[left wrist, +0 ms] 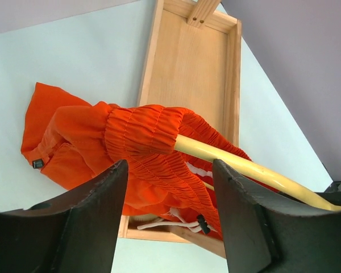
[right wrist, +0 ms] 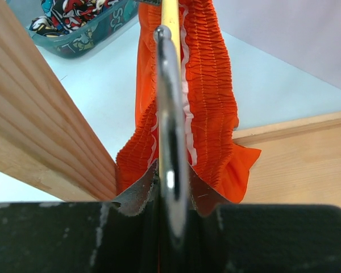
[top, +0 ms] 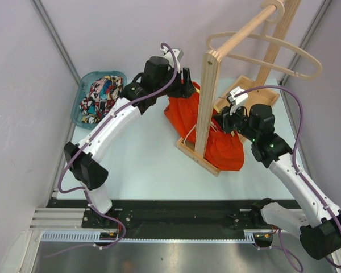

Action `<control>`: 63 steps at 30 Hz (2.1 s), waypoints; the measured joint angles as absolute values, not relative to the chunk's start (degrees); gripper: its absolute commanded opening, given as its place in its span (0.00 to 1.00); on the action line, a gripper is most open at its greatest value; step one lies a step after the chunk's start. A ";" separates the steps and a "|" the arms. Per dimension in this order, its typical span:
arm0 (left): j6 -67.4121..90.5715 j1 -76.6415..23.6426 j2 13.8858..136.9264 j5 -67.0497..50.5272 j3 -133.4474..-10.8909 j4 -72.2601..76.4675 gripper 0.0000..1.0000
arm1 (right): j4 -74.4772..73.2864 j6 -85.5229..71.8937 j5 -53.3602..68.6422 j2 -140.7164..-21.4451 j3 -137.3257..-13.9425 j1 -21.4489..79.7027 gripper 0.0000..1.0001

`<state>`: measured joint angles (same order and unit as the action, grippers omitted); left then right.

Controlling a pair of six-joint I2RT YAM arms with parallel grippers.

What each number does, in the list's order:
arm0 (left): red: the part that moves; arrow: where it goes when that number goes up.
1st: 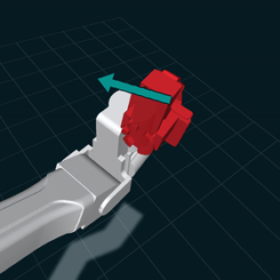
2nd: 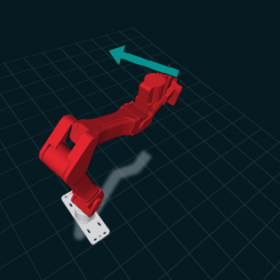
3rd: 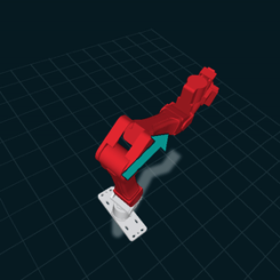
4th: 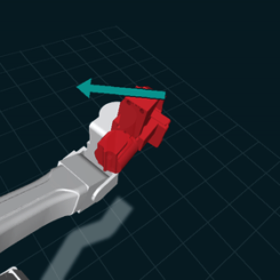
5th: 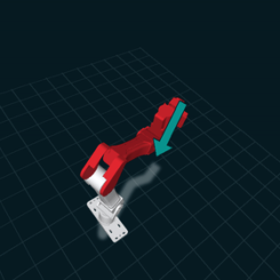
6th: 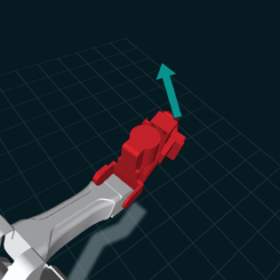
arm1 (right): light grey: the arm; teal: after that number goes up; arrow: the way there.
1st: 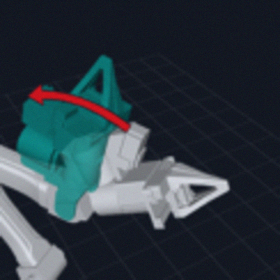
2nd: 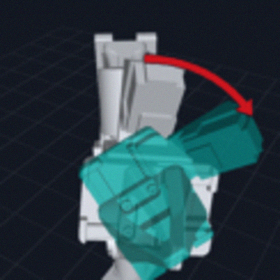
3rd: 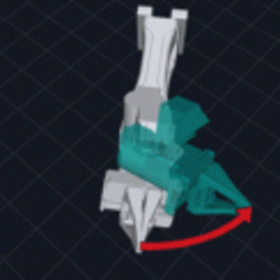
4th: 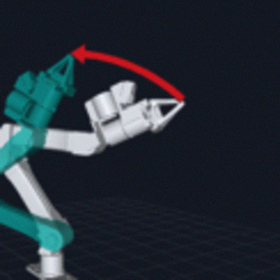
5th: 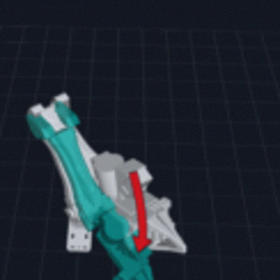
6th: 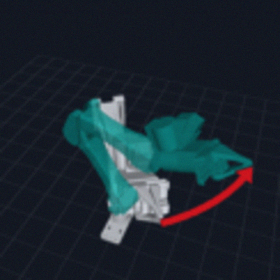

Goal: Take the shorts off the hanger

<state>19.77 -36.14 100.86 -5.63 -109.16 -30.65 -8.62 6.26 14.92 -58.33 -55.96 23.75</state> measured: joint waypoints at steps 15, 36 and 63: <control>16.21 -36.45 104.55 -0.47 -115.55 -33.74 0.50 | -9.74 6.22 14.87 -57.30 -55.94 23.44 0.00; 13.61 -34.41 108.75 2.92 -121.38 -34.96 0.00 | -11.79 7.68 16.16 -51.29 -53.54 22.63 0.00; 18.70 -32.36 105.03 -3.70 -109.47 -27.92 0.00 | -12.08 2.09 11.16 -38.68 -45.63 21.52 0.00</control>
<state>18.70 -32.36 105.03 -3.70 -109.47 -27.92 -12.08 2.09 11.16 -38.68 -45.63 21.52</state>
